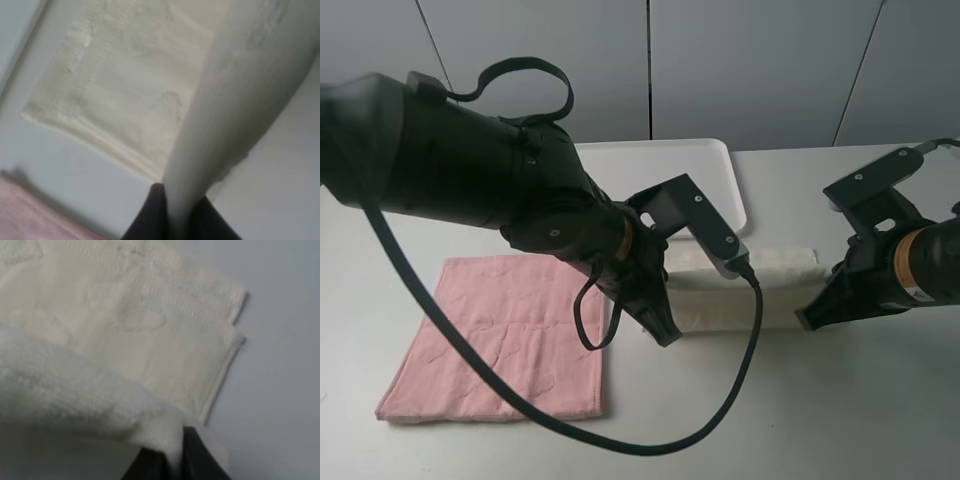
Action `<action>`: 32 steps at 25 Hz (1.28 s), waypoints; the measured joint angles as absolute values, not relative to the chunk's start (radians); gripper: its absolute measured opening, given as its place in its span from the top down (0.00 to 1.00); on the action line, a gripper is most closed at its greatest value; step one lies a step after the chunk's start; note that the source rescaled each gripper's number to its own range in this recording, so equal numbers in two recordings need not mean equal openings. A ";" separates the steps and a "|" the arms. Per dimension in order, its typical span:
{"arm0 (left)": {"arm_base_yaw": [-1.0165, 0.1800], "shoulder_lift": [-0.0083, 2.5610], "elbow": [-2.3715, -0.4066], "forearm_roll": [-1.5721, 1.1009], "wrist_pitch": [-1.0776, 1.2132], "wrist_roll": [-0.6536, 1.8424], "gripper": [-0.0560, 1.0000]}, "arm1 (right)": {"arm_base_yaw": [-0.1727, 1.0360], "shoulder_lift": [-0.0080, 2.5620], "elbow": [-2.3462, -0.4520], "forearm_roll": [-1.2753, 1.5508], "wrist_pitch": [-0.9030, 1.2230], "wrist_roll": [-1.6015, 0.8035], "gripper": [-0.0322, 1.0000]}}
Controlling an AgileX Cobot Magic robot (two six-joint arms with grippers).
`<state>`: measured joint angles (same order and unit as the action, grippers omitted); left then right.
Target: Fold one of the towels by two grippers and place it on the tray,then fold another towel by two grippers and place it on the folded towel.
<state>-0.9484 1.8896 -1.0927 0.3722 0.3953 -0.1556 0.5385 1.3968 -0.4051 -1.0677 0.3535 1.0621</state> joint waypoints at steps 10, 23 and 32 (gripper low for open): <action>-0.915 1.966 -1.091 0.462 0.371 -0.296 0.05 | 0.539 1.513 -0.405 -1.600 0.403 1.743 0.13; -0.878 1.966 -1.168 0.424 0.486 -0.434 0.01 | 0.539 1.522 -0.423 -1.558 0.353 1.889 0.02; -0.741 1.968 -1.319 0.000 0.616 -0.162 0.01 | 0.416 1.524 -0.571 -0.955 0.291 1.314 0.00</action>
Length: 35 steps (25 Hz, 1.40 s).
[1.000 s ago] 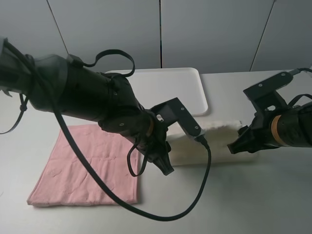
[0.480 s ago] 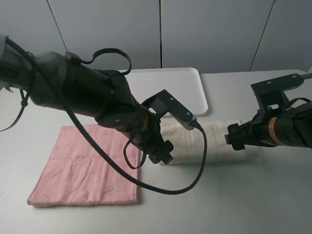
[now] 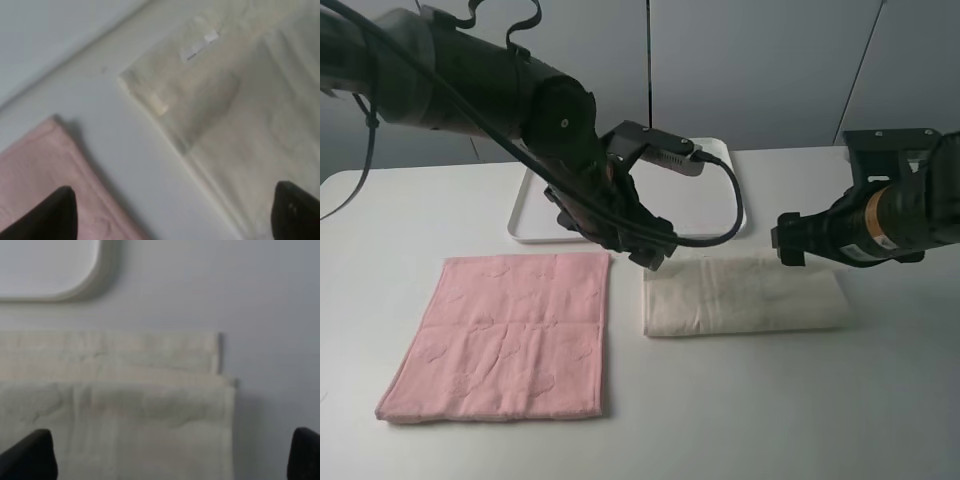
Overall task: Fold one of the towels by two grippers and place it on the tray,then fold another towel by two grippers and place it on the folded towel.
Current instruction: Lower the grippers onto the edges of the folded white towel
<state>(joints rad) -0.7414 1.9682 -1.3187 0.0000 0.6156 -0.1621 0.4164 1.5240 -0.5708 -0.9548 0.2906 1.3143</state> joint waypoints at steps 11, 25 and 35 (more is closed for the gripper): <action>-0.689 2.107 -1.501 -0.100 0.836 -0.068 0.01 | 0.341 1.599 -0.766 -0.233 0.564 0.530 0.00; -0.689 2.288 -1.673 -0.032 0.955 -0.163 0.01 | 0.319 1.681 -0.805 -0.163 0.603 0.447 0.00; -0.687 2.313 -1.676 -0.052 0.935 -0.208 0.01 | 0.299 1.683 -0.805 -0.142 0.605 0.388 0.00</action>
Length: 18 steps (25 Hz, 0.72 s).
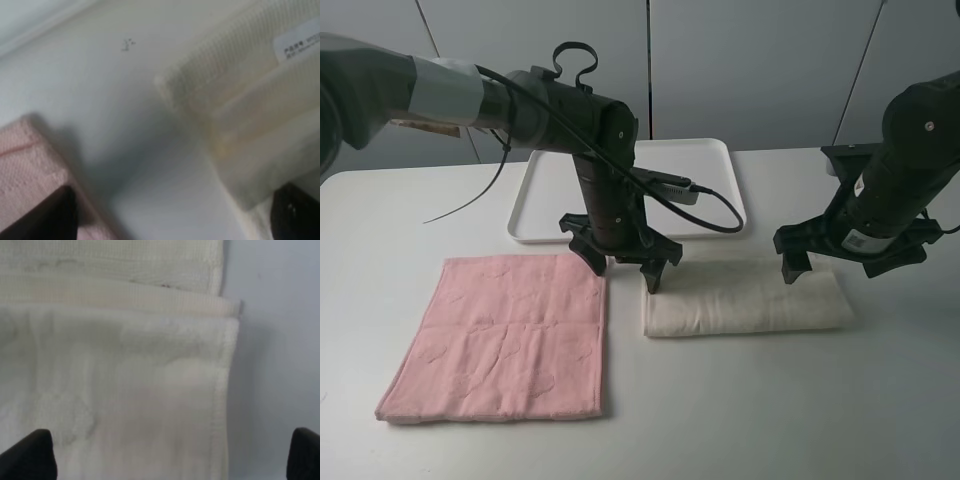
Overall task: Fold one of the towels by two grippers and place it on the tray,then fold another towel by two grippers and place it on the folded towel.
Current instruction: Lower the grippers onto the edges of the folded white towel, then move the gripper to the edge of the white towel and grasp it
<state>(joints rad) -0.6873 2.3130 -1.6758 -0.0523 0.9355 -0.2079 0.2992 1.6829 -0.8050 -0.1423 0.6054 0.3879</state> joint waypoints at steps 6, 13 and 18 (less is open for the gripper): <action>-0.687 2.332 -1.686 -0.053 0.941 -0.224 0.01 | 0.299 1.683 -0.805 -0.142 0.607 0.370 0.00; -0.687 2.338 -1.694 -0.053 0.949 -0.226 0.01 | 0.299 1.731 -0.806 -0.142 0.607 0.350 0.00; -0.687 2.338 -1.696 -0.053 0.950 -0.228 0.01 | 0.299 1.801 -0.807 -0.146 0.597 0.348 0.00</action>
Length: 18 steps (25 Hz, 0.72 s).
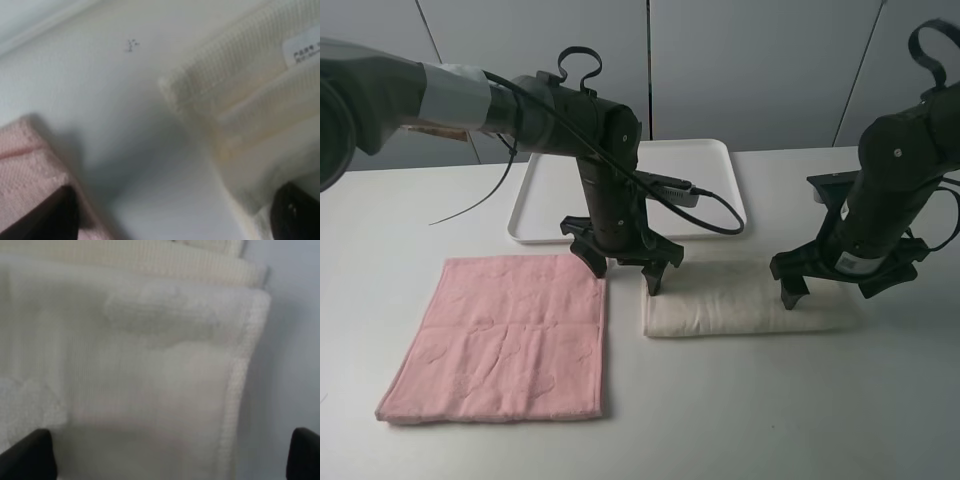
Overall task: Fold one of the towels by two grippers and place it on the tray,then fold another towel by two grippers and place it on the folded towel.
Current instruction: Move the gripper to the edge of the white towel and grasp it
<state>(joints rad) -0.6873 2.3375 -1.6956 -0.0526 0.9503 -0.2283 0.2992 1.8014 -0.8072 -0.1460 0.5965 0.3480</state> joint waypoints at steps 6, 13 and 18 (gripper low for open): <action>-0.687 2.338 -1.696 -0.053 0.950 -0.228 0.01 | 0.299 1.817 -0.839 -0.180 0.590 0.347 0.00; -0.687 2.338 -1.696 -0.053 0.952 -0.218 0.01 | 0.219 1.840 -0.936 -0.142 0.649 0.267 0.02; -0.687 2.338 -1.696 -0.053 0.952 -0.216 0.01 | 0.128 1.842 -0.944 0.030 0.671 0.095 0.02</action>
<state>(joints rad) -0.6873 2.3381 -1.6956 -0.0526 0.9523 -0.2159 0.1281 1.8418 -0.9440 0.0304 0.6712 0.0954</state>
